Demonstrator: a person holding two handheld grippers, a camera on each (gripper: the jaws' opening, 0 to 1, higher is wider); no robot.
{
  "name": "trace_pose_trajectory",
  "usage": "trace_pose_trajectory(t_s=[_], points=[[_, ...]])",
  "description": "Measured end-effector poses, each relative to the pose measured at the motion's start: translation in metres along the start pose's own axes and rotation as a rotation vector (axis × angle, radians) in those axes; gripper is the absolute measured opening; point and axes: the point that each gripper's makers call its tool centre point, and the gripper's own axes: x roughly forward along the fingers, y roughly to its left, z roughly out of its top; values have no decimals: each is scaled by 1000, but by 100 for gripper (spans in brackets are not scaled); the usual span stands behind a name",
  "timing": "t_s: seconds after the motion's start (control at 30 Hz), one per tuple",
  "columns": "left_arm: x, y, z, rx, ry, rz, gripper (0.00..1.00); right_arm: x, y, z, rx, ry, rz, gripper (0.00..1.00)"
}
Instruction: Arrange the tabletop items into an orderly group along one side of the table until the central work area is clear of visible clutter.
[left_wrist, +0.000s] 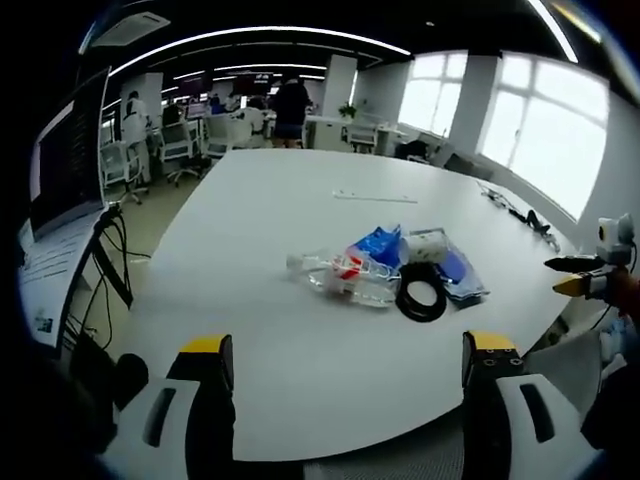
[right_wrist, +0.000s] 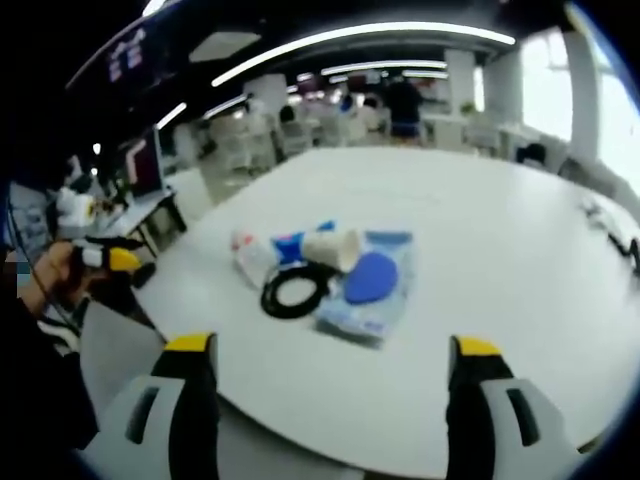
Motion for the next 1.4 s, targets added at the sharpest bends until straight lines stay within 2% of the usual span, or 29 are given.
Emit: trace_pose_trajectory(t_s=[0.27,0.7,1.4], points=[[0,-3,2,-25,-7,-21,94,0,-3,0,-14,-1,1,93],[2,-8,6,3,-2,-32,93,0,0,0,-23,-13,10,93],[6,-10,13,73,-24,-45,97,21,34,13,-84,-2,81,93]])
